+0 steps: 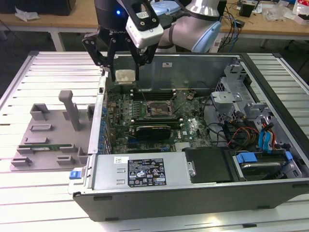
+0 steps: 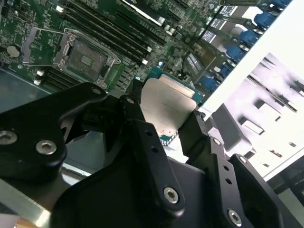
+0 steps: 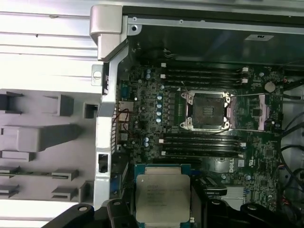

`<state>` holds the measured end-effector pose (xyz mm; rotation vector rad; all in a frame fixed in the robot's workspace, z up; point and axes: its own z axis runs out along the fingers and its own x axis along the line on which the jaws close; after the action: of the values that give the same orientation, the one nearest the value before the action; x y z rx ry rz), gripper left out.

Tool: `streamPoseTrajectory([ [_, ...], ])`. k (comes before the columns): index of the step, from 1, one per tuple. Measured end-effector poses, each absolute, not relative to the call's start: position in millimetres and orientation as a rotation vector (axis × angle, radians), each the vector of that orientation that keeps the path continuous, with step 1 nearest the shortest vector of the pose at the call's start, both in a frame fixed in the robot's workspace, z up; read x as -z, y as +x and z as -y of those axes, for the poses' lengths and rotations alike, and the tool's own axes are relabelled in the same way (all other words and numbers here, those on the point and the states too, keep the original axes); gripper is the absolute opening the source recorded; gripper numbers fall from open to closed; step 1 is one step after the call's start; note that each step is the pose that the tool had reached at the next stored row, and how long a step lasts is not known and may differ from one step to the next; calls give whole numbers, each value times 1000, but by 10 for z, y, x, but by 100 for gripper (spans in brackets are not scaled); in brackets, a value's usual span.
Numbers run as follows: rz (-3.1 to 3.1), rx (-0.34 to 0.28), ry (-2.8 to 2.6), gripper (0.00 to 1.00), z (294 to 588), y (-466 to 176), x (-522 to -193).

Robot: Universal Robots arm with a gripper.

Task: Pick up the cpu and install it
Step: 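Pick up the cpu and move it towards the insertion slot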

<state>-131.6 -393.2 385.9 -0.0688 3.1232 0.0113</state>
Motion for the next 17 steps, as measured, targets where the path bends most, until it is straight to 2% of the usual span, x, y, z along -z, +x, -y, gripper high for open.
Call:
streamPoseTrajectory([
  [17,-3126,-12,-69,55,3823,-887,-3722],
])
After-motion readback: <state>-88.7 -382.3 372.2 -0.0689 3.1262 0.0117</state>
